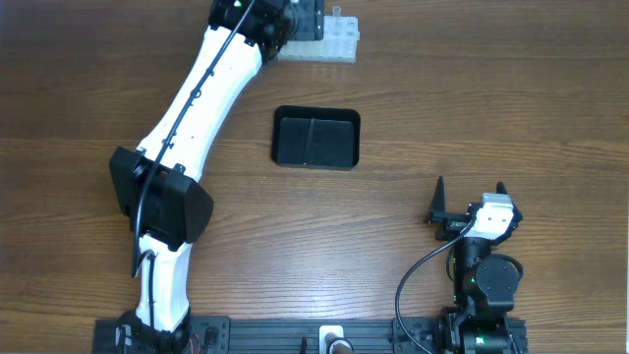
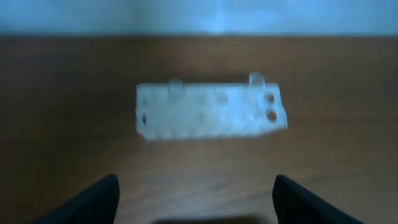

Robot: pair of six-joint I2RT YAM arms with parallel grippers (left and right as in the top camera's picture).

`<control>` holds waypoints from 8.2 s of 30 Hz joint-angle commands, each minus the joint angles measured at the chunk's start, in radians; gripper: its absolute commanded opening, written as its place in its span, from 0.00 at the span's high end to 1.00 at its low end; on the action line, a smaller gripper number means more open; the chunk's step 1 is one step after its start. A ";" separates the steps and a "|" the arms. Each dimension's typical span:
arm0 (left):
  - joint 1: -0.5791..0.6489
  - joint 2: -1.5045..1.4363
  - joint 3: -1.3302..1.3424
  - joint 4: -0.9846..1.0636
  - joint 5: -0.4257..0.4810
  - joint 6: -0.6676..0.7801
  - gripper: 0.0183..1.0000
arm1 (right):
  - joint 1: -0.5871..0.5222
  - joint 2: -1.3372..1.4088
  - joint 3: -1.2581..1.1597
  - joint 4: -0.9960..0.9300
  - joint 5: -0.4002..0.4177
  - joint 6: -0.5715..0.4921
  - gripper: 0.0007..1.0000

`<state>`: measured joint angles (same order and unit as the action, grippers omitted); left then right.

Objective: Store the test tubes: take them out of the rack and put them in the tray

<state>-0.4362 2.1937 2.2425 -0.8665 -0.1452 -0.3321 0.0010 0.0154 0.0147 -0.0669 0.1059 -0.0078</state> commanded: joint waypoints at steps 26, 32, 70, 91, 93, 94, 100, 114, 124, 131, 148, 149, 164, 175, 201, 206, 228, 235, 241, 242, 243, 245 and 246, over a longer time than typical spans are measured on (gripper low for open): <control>0.055 0.244 0.013 0.385 -0.050 0.120 0.16 | 0.007 -0.011 -0.009 0.000 -0.008 0.000 0.01; 0.060 0.276 0.013 0.391 -0.047 0.120 0.16 | 0.007 -0.011 -0.009 0.000 -0.008 0.000 0.01; 0.056 0.303 0.013 0.430 -0.008 0.119 0.54 | 0.007 -0.011 -0.009 0.000 -0.008 0.000 0.01; 0.054 0.303 0.013 0.430 -0.002 0.119 0.90 | 0.007 -0.011 -0.009 0.000 -0.008 0.000 0.01; 0.054 0.303 0.013 0.430 -0.002 0.119 0.93 | 0.007 -0.011 -0.009 0.000 -0.008 0.000 0.01; 0.054 0.303 0.013 0.430 -0.002 0.119 0.96 | 0.007 -0.011 -0.009 0.000 -0.008 0.000 0.01; 0.051 0.303 0.013 0.430 -0.001 0.119 0.98 | 0.007 -0.011 -0.009 0.000 -0.008 0.000 0.01; 0.050 0.303 0.036 0.406 -0.002 0.119 0.98 | 0.007 -0.011 -0.009 0.000 -0.008 0.000 0.01; 0.049 0.285 0.063 0.357 -0.002 0.120 0.98 | 0.007 -0.011 -0.009 0.000 -0.008 0.000 0.01; 0.047 0.253 0.063 0.358 -0.002 0.120 0.98 | 0.007 -0.011 -0.009 0.000 -0.008 0.000 0.01; 0.047 0.162 0.064 0.362 -0.003 0.121 0.98 | 0.007 -0.011 -0.009 0.000 -0.008 0.000 0.01; 0.047 0.156 0.064 0.363 -0.003 0.124 0.98 | 0.007 -0.011 -0.009 0.000 -0.008 0.000 0.01; 0.043 0.002 0.064 0.333 -0.002 0.144 0.98 | 0.007 -0.011 -0.009 0.000 -0.008 0.000 0.01; 0.034 -0.116 0.064 -0.082 0.129 0.031 0.98 | 0.007 -0.011 -0.009 0.000 -0.008 0.000 0.01; -0.005 -0.068 0.064 -0.677 0.250 -0.047 0.98 | 0.007 -0.011 -0.009 0.000 -0.008 0.000 0.01; -0.005 -0.022 0.067 -0.695 0.249 -0.046 0.98 | 0.007 -0.011 -0.009 0.000 -0.008 0.000 0.01; -0.005 0.299 0.265 -0.697 0.250 -0.042 0.95 | 0.007 -0.011 -0.009 0.000 -0.008 0.000 0.01; -0.005 0.356 0.265 -0.655 0.249 -0.042 0.95 | 0.007 -0.011 -0.009 0.000 -0.008 0.000 0.01; -0.005 0.383 0.265 -0.639 0.249 -0.042 0.95 | 0.007 -0.011 -0.009 0.000 -0.008 0.000 0.01; -0.005 0.387 0.265 -0.637 0.250 -0.042 0.95 | 0.007 -0.011 -0.009 0.000 -0.008 0.000 0.01; -0.005 0.389 0.265 -0.633 0.250 -0.042 0.95 | 0.007 -0.011 -0.009 0.000 -0.008 0.000 0.01; -0.005 0.395 0.265 -0.624 0.250 -0.042 0.95 | 0.007 -0.011 -0.009 0.000 -0.008 0.000 0.01; -0.005 0.398 0.265 -0.618 0.250 -0.042 0.95 | 0.007 -0.011 -0.009 0.000 -0.008 0.000 0.01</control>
<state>-0.4458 2.5679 2.4855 -1.4956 0.0948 -0.3641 0.0010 0.0154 0.0147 -0.0669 0.1059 -0.0078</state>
